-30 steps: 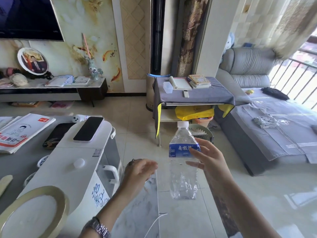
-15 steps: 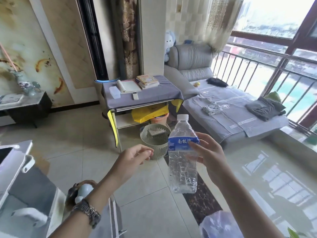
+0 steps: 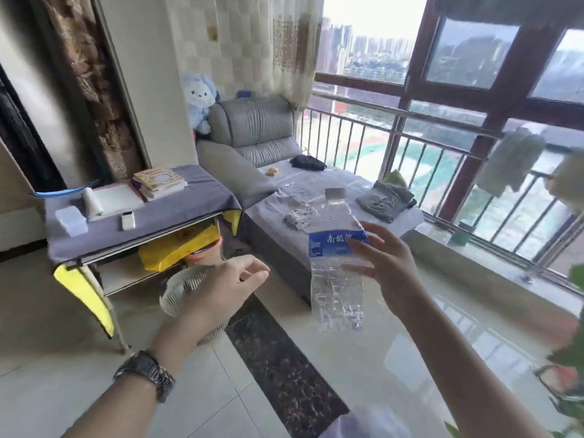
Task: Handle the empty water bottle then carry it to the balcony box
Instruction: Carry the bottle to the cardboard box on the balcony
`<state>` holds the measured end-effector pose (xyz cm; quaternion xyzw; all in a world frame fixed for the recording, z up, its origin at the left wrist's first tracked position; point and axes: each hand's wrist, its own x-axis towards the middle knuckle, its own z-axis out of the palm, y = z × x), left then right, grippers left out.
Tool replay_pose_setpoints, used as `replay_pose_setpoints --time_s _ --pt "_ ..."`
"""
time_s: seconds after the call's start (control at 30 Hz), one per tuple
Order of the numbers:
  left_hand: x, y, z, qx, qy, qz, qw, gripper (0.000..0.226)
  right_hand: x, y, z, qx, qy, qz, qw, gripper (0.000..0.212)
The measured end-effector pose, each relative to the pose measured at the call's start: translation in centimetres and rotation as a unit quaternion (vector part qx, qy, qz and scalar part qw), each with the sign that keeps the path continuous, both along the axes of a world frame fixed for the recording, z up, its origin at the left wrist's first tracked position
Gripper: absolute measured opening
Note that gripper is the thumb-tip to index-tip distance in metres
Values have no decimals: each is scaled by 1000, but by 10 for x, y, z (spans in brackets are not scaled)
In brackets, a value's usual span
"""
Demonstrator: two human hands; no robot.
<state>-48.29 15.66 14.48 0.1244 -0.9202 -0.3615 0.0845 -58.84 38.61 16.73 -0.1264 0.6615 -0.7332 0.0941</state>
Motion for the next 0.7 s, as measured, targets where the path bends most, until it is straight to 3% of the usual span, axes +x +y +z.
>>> replay_pose_setpoints --time_s 0.17,0.4,0.7 --pt "-70 -1 -5 -127 -15 -45 991 14 -53 8 -12 -2 -5 -40 999 26" --pt "-197 -45 -29 -158 -34 -105 981 17 -157 -27 -34 -13 -9 -88 996 23" --pt "-400 -109 -3 -166 -17 -194 967 18 -294 -67 -22 -32 -14 -200 979 26"
